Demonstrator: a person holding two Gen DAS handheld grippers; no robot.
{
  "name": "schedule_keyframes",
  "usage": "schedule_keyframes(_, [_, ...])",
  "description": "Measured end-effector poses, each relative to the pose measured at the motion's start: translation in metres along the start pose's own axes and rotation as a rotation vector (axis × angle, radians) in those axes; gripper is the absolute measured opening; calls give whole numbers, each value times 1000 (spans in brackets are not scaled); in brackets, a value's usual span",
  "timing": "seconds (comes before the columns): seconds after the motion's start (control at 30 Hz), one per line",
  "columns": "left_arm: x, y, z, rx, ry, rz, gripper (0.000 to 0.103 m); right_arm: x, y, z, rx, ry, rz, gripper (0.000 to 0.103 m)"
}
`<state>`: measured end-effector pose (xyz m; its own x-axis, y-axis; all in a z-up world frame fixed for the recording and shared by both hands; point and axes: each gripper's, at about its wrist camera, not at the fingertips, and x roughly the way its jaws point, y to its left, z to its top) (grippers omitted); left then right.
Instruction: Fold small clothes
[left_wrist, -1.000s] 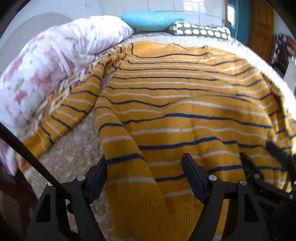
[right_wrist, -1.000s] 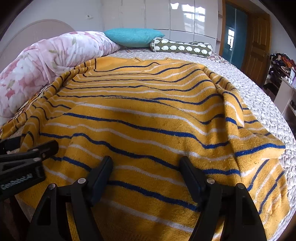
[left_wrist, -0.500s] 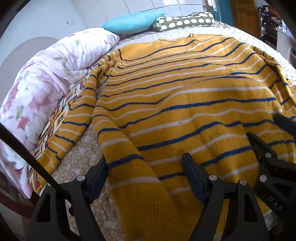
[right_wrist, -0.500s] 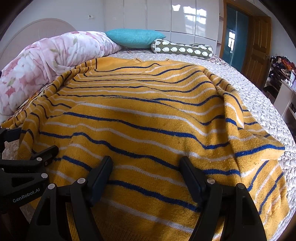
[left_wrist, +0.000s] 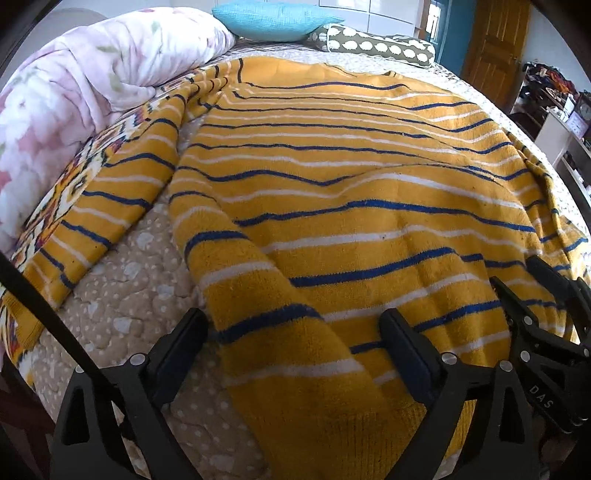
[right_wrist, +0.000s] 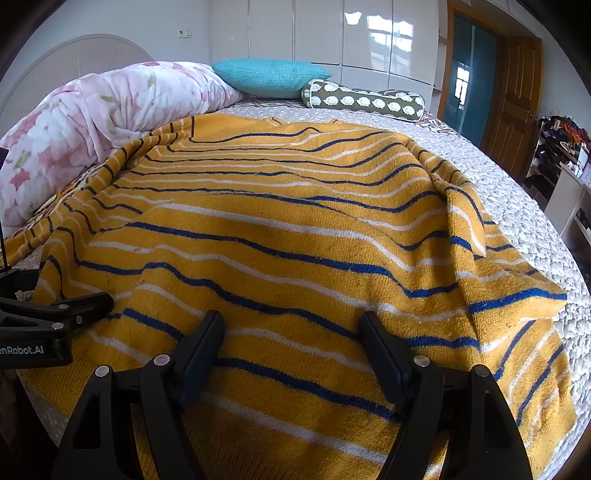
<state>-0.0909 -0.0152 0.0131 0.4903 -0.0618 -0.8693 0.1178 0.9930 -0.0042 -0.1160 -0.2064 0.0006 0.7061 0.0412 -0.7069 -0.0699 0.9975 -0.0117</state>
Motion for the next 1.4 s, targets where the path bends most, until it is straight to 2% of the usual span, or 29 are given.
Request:
schedule_keyframes(0.13, [0,-2,-6,3,-28,3,98,0,1,-1,-4,-1,-9,80])
schedule_keyframes(0.27, [1,3,-6,30,-36,-30,100,0,1,-1,-8,-2,-16,80])
schedule_keyframes(0.57, [-3,23,-4,117,4,-204,101,0,3,-2,-20,-11,-30,82])
schedule_keyframes(0.8, [-3,24,-7,174,-10,-245,101,0,6,-3,-27,-20,-62,84])
schedule_keyframes(1.0, [-3,21,-7,175,-11,-222,101,0,7,-4,-25,-31,-73,86])
schedule_keyframes(1.33, [-3,6,1,140,59,-84,101,0,4,-5,-16,-47,-37,86])
schedule_keyframes(1.4, [-8,3,2,128,62,-60,99,-1,2,-3,-20,-42,-23,86])
